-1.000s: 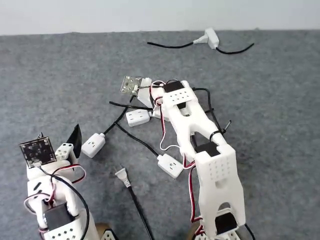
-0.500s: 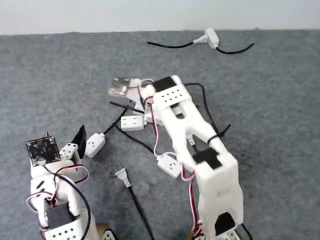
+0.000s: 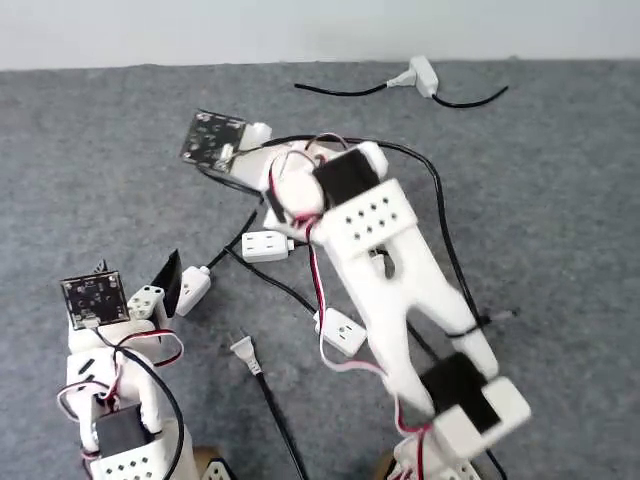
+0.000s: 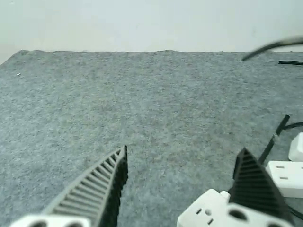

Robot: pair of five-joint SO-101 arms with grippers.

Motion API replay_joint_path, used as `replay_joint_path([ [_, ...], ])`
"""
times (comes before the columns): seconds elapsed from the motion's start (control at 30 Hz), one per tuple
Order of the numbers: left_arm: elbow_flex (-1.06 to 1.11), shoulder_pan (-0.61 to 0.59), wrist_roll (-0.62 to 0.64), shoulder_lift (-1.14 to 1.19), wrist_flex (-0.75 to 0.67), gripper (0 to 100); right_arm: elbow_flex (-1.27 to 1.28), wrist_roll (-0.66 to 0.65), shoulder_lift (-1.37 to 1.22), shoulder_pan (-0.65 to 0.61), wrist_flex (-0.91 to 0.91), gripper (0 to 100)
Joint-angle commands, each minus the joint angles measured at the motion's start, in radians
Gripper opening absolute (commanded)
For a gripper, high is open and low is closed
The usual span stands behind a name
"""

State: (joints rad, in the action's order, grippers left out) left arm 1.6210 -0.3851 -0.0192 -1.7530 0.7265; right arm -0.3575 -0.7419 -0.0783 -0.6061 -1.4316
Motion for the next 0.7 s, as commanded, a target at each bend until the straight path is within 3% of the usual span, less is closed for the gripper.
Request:
replay_joint_path([
  [0.0,-0.028,0.035,-0.011,-0.011,-0.023,35,-0.021,0.069,0.174,-0.067,-0.016,0.9],
  [0.13,-0.120,0.077,0.008,-0.012,-0.015,35,-0.021,0.130,0.252,-0.093,-0.007,0.9],
  [0.43,-0.294,0.433,0.020,-0.012,0.020,35,-0.021,0.170,0.295,-0.163,0.031,0.9],
  [0.67,-0.461,0.535,0.023,-0.012,0.041,35,-0.120,0.184,0.354,-0.163,0.071,0.9],
])
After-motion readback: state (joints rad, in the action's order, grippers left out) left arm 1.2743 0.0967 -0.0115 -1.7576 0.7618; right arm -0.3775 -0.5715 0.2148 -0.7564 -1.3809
